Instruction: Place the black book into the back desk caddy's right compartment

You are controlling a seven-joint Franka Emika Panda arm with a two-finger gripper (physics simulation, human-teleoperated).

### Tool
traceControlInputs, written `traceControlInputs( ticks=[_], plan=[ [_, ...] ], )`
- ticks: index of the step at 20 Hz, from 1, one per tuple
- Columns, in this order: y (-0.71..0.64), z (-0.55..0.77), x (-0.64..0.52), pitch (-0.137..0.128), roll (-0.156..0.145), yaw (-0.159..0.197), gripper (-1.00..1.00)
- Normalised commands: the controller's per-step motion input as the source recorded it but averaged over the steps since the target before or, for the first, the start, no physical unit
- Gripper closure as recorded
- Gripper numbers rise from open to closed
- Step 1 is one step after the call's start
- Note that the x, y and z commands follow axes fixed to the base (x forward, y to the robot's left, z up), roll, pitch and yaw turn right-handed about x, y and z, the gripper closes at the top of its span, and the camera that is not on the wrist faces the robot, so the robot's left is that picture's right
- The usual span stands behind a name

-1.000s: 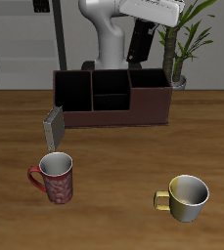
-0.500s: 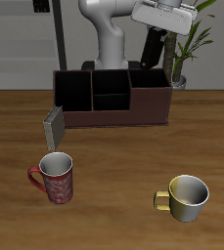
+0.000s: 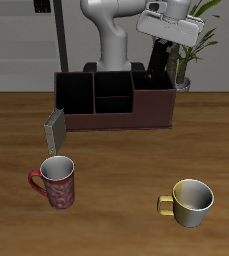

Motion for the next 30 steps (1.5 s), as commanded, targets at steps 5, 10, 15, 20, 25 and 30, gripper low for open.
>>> traceControlInputs(
  ticks=[5, 10, 15, 20, 25, 30],
  plan=[
    [-0.08, -0.01, 0.03, -0.014, -0.027, -0.010, 1.00],
    [0.04, -0.09, -0.01, -0.001, 0.011, -0.002, 1.00],
    [0.04, -0.08, -0.14, -0.006, 0.022, -0.006, 1.00],
    [-0.03, 0.01, -0.01, -0.012, -0.008, -0.012, 1.00],
    [-0.09, -0.05, 0.05, 0.004, -0.007, -0.019, 1.00],
    [-0.13, -0.19, 0.11, 0.022, -0.023, -0.025, 1.00]
  ],
)
